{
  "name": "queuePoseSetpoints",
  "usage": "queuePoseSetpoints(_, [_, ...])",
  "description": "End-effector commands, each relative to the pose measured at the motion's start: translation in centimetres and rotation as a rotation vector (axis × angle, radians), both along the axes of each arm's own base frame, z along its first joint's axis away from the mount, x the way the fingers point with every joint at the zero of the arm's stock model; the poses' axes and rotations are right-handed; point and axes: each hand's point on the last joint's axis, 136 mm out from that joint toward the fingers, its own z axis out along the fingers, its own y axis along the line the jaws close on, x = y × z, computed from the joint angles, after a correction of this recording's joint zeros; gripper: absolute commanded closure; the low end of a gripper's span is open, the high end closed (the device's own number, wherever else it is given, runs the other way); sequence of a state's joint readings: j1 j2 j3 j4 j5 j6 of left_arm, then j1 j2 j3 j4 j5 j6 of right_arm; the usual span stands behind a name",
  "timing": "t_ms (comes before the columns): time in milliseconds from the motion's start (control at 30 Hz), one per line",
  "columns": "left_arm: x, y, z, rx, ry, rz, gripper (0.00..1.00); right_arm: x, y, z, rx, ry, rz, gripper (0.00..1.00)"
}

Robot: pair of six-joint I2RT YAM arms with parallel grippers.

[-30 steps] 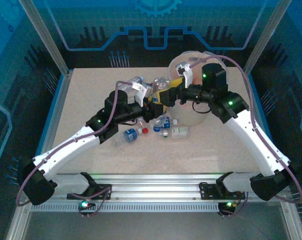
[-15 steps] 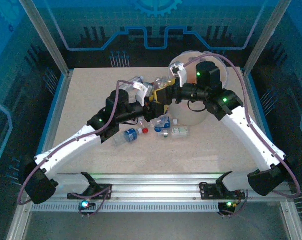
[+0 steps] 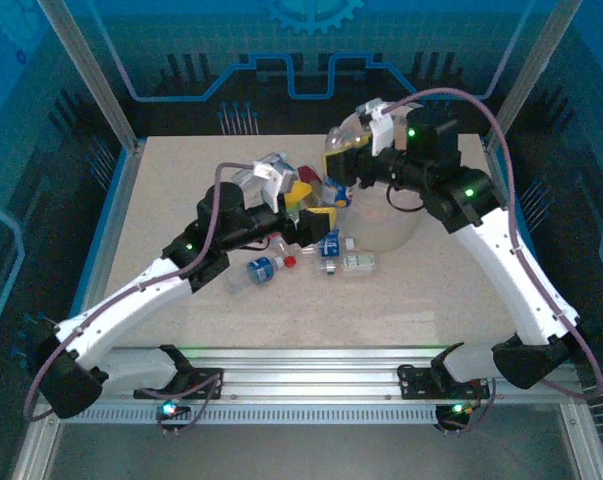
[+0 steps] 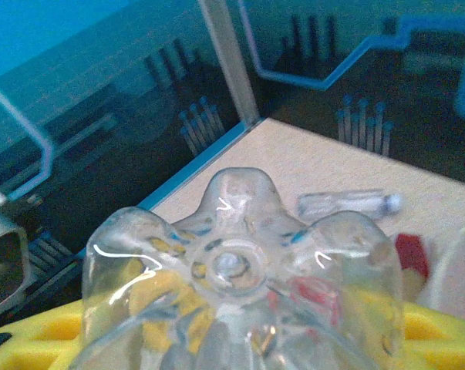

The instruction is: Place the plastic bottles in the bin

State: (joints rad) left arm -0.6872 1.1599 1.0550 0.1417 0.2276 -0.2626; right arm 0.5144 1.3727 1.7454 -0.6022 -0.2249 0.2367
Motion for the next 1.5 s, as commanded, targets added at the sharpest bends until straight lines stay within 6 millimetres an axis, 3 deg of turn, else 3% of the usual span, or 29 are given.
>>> queuePoseSetpoints(0, [-0.3,2.1,1.3,-0.034,-0.051,0.084,0.01,1.4,-3.1,2.6,-0.071,-0.077,-0.15,0.46])
queuePoseSetpoints(200, [-0.5,4.9,0.6,-0.019,-0.068,0.21,0.01,4.3,-8.5,5.7,-0.133,-0.13,-0.405,0.46])
queuePoseSetpoints(367, [0.2,7.8,-0.3,-0.008,-0.07,0.362,0.01,7.3,-13.0,5.0,-0.187,-0.08,-0.586,0.48])
queuePoseSetpoints(533, [0.4,9.1,-1.0,0.008,-0.062,0.425,0.01,10.7,-16.3,2.5,-0.29,-0.015,-0.722,0.49])
queuePoseSetpoints(833, [1.1,9.2,-2.0,0.055,-0.046,0.455,0.01,14.6,-18.5,-5.3,-0.456,0.182,-0.82,0.49])
queuePoseSetpoints(1167, [1.5,9.2,-2.5,0.082,-0.039,0.467,0.01,15.5,-19.1,-12.7,-0.507,0.324,-0.866,0.41])
queuePoseSetpoints(1467, [1.6,9.5,-2.9,0.104,-0.024,0.482,0.01,15.2,-20.0,-16.5,-0.465,0.387,-0.904,0.27])
